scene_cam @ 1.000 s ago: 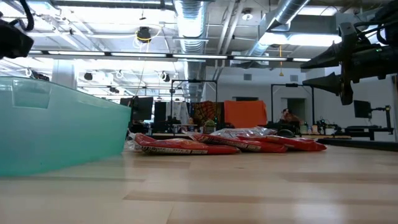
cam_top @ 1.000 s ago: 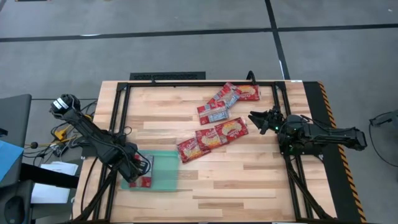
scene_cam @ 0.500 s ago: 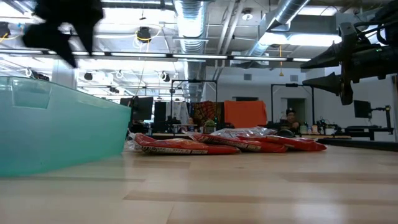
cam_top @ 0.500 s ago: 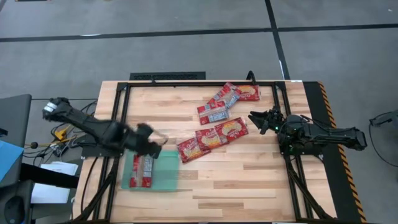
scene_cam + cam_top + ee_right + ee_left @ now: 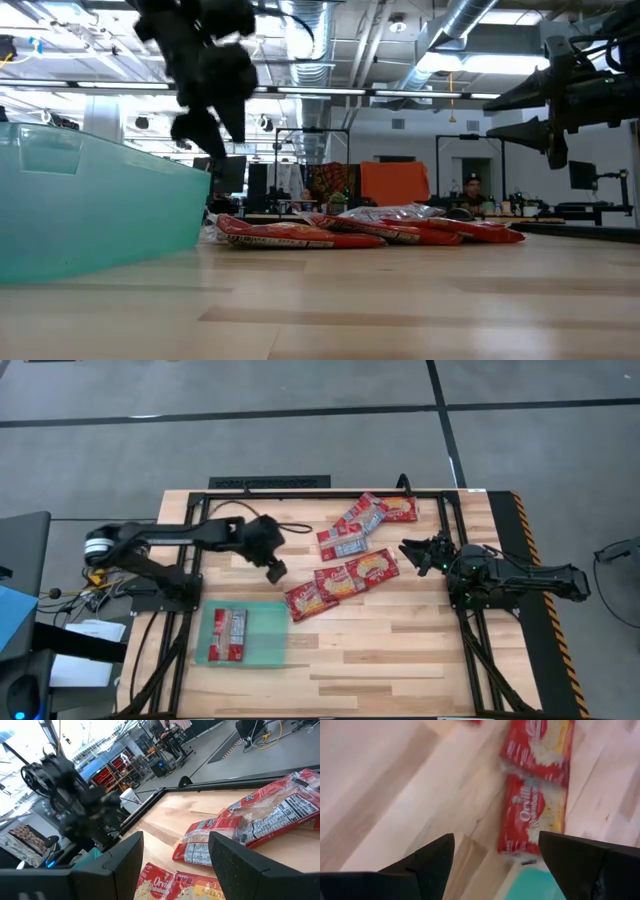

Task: Sort popcorn bags into baskets
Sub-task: Put the red popcorn pack into the green bin

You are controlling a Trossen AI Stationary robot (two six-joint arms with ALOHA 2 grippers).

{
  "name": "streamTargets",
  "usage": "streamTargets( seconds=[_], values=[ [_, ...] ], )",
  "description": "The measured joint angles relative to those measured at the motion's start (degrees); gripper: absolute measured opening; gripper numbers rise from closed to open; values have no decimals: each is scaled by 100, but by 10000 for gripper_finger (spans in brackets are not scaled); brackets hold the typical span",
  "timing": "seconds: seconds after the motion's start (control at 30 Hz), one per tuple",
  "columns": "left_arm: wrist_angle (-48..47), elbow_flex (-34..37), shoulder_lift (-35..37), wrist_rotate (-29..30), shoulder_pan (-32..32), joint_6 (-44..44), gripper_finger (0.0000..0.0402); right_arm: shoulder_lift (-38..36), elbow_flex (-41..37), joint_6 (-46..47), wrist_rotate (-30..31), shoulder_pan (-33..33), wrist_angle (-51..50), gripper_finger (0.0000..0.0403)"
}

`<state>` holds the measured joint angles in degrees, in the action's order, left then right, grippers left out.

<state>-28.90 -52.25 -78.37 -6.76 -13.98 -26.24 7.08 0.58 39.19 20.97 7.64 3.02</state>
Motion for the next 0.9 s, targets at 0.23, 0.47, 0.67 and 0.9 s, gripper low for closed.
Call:
streamTargets(
  seconds=[0.23, 0.47, 0.67, 0.9],
  values=[
    [690, -244, -1273, -217, 108, 534, 276, 8, 0, 132, -9, -13, -2, 249],
    [742, -785, -2119, -298, 321, 1015, 276, 8, 0, 132, -11, -11, -3, 249],
    [794, -862, -2311, -65, 473, 1146, 276, 8, 0, 132, -9, -11, -2, 249],
    [905, -656, -2310, 154, 640, 1224, 271, 8, 0, 106, -9, -11, -2, 249]
  ],
)
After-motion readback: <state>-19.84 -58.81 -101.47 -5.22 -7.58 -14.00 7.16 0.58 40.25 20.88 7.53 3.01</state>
